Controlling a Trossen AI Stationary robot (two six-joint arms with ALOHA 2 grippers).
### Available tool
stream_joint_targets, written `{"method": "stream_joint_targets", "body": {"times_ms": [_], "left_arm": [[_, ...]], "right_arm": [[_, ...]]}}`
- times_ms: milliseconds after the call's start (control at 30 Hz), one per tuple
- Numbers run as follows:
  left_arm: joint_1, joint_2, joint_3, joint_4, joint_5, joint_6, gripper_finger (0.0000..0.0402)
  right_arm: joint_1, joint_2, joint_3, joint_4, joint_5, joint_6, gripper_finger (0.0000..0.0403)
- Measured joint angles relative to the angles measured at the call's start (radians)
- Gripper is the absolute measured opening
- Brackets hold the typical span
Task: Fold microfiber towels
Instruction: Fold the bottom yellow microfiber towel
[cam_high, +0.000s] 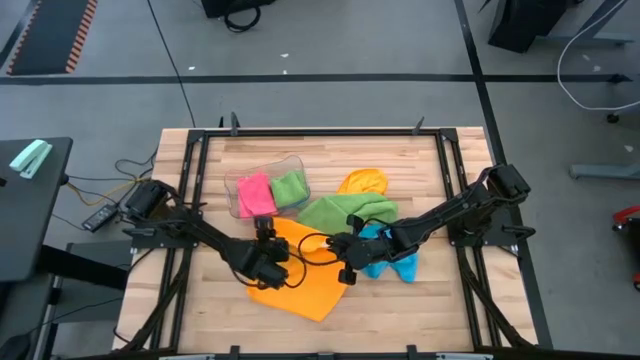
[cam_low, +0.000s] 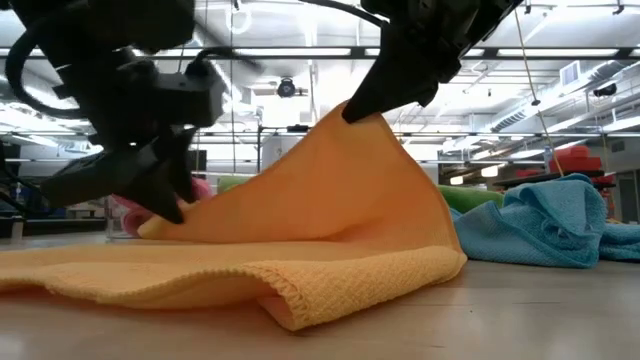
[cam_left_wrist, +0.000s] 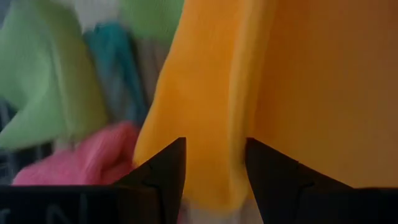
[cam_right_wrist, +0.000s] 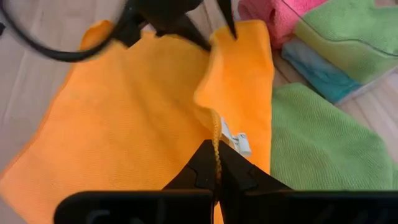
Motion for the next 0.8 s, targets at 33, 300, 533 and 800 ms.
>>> {"method": "stream_joint_targets", "body": {"times_ms": [33,300,533,800], "left_arm": [[0.0,0.0,0.0,-0.025,0.001,-0.007,0.0172],[0.007,0.0,0.001,-0.119,0.03,-0.008,0.0172],[0.024,0.0,-0.027,-0.049,0.088,-0.006,0.0172],[0.01,0.0,-0.027,-0.015,0.092,-0.009,0.0162]], "right_arm": [[0.001,0.0,0.0,-0.001,-0.006,-0.008,0.0008],[0.003,-0.007,0.0,-0.007,-0.031,-0.011,0.0008],[0.013,-0.007,0.0,-0.006,-0.039,-0.011,0.0008],[0.014,-0.007,0.0,-0.005,-0.039,-0.01,0.0008]]}}
